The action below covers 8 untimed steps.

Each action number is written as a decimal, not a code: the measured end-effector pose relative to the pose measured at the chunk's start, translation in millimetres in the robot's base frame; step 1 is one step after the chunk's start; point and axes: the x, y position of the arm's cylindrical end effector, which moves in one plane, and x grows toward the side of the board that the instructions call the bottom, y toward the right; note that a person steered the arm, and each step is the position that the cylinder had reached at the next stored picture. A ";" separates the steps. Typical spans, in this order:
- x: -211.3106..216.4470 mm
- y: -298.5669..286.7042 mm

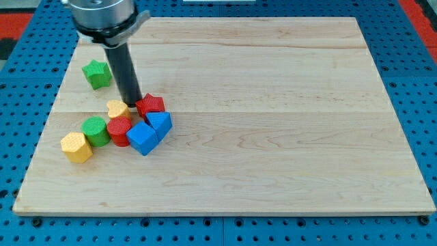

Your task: Move the green star into the yellow heart

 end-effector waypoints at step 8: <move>-3.3 -39.8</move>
